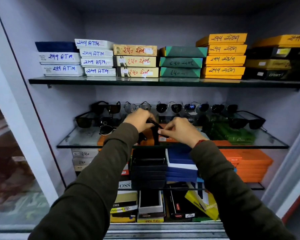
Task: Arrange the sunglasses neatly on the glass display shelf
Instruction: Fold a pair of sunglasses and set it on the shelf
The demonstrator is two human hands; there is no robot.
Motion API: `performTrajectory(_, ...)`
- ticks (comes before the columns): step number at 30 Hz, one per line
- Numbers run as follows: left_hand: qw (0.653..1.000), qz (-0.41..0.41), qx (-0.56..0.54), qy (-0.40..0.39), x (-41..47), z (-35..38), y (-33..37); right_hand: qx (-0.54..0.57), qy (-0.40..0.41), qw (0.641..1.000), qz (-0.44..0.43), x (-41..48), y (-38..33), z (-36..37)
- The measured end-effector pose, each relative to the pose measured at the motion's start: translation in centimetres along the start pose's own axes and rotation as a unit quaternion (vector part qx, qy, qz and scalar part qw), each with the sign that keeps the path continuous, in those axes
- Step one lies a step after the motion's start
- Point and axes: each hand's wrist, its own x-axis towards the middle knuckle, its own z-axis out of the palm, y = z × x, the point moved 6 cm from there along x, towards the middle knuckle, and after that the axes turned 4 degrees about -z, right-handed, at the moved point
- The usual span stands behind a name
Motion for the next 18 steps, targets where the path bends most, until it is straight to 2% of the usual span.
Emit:
performTrajectory(8, 0.982, -0.071, 0.074, 0.158, -3.0, -1.1, 1.9, 0.019, 0.142, 0.99, 0.01, -1.7, -0.5, -2.1)
performTrajectory(12, 0.969, -0.107, 0.05, 0.216, -4.5, -1.3, 2.5, 0.025, 0.234, 0.972, 0.019, -3.1, -0.5, -3.2)
performTrajectory(15, 0.961, -0.132, 0.02, 0.241, -5.5, -1.2, 2.9, 0.072, 0.312, 0.946, 0.046, -4.6, 0.0, -4.1)
performTrajectory(18, 0.948, -0.167, -0.026, 0.271, -6.2, -0.9, 2.4, 0.15, 0.342, 0.925, 0.069, -5.5, 1.3, -4.2)
